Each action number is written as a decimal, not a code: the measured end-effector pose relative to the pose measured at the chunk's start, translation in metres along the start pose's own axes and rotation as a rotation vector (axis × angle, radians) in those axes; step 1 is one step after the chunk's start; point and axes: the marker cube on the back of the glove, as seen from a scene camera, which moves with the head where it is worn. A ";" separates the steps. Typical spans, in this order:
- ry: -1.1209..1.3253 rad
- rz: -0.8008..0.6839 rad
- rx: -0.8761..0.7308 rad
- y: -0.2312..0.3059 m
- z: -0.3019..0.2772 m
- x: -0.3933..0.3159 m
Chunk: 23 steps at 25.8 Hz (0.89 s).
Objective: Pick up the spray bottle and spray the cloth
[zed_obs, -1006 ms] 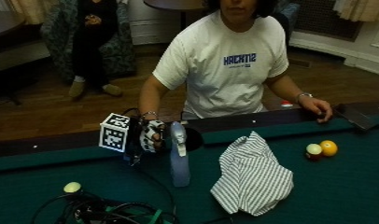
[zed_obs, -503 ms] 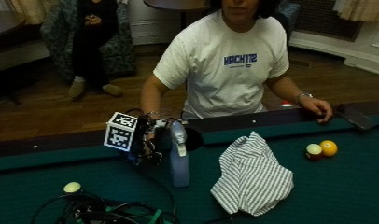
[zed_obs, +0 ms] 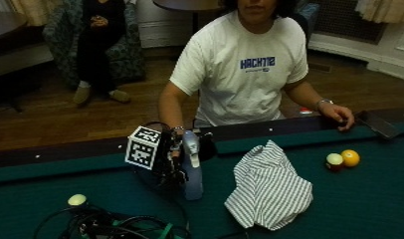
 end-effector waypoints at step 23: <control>-0.046 0.050 0.002 -0.052 0.017 -0.042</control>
